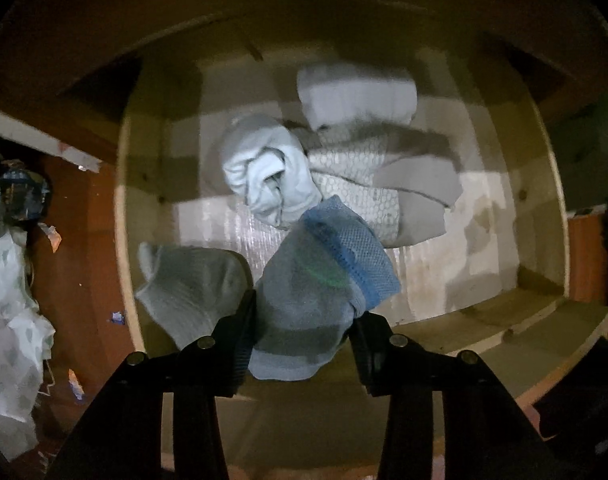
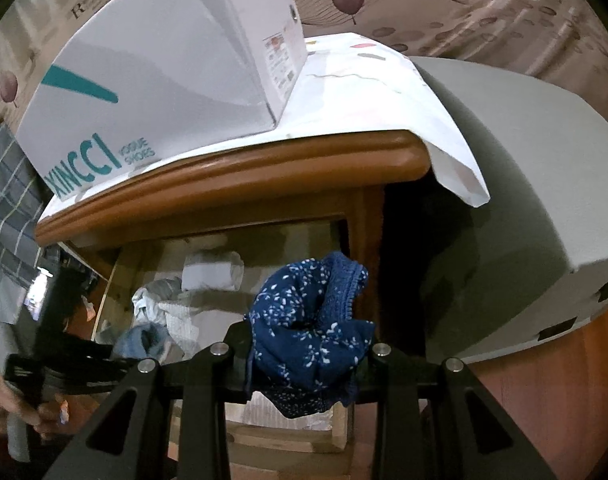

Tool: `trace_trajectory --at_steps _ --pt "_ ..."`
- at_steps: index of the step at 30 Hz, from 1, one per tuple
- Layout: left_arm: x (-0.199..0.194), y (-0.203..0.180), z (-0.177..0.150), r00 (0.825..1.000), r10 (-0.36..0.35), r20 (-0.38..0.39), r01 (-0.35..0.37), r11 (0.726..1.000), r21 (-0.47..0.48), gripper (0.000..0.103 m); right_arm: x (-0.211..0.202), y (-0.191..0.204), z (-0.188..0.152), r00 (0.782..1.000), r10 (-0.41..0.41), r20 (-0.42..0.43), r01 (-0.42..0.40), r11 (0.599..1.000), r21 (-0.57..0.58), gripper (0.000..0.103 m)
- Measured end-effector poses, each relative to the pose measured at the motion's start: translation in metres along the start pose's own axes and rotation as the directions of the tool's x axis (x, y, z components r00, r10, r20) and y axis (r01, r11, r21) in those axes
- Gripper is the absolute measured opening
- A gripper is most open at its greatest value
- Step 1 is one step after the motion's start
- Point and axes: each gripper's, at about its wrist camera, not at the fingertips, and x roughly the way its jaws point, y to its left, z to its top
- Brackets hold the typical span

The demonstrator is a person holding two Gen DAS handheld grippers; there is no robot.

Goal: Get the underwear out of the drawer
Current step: 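Grasp the light blue sock with the left tool and lift it from the drawer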

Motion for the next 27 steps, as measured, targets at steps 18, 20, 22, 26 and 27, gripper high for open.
trace_trajectory --at_steps 18,20,22,26,27 --pt "-0.068 0.004 -0.015 0.980 0.056 0.192 -0.050 0.998 -0.038 0.039 0.004 0.002 -0.004 1.000 -0.022 -0.014 0.021 0.999 -0.032 0.032" --pt "-0.074 0.005 -0.018 0.978 0.063 0.199 -0.055 0.997 -0.046 0.039 0.004 0.003 -0.005 1.000 -0.022 -0.014 0.021 0.999 -0.035 0.032" --pt "-0.082 0.006 -0.020 0.975 0.064 0.212 -0.053 0.997 -0.057 0.039 0.004 0.004 -0.005 1.000 -0.021 -0.017 0.020 0.999 -0.043 0.032" --pt "-0.097 0.006 -0.024 0.968 0.082 0.238 -0.070 0.996 -0.060 0.039 0.006 0.006 -0.006 1.000 -0.019 -0.024 0.018 0.998 -0.053 0.032" --pt "-0.101 0.007 -0.026 0.967 0.079 0.243 -0.066 0.996 -0.060 0.039 0.006 0.007 -0.006 1.000 -0.020 -0.024 0.019 0.998 -0.055 0.032"
